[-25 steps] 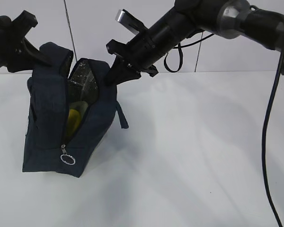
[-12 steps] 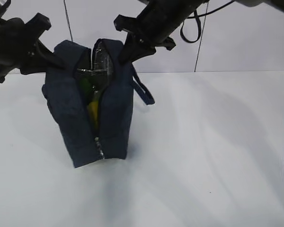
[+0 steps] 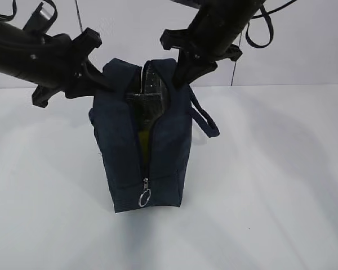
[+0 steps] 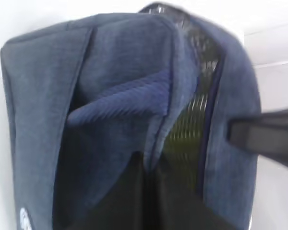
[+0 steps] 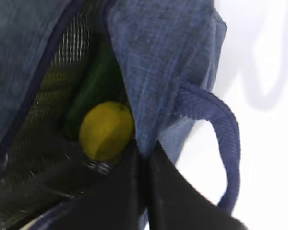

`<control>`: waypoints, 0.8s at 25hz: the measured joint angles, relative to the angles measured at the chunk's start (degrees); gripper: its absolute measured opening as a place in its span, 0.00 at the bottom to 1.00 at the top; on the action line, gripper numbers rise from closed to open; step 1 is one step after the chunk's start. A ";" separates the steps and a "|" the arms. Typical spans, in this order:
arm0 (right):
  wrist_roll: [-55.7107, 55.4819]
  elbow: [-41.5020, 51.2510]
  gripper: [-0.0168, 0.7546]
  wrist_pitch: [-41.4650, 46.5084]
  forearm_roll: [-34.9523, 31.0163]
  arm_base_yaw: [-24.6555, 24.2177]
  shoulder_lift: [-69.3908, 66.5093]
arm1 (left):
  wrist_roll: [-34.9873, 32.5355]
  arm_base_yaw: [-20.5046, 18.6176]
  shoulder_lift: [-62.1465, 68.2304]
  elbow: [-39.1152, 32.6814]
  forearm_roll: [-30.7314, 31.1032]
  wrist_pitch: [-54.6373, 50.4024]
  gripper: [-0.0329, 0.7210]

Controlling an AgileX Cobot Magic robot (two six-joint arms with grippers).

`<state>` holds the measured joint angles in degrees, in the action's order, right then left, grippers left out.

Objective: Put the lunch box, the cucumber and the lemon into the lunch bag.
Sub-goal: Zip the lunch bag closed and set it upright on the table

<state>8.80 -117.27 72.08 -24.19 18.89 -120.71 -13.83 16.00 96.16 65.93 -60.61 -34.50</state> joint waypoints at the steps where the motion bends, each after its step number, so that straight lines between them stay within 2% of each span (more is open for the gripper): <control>1: 0.24 1.44 0.03 0.00 0.43 0.00 0.76 | -0.13 0.26 0.63 0.66 -0.11 0.00 0.03; 12: 1.12 4.47 0.03 0.03 6.06 -0.10 5.20 | -0.38 4.70 5.28 5.63 -1.50 0.58 0.03; 20: 1.12 4.58 0.03 0.03 8.77 -0.10 5.20 | -0.38 5.33 5.92 5.85 -1.60 1.30 0.04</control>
<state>9.92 -112.69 72.11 -15.42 18.79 -115.51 -14.22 21.32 102.08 71.78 -62.20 -33.21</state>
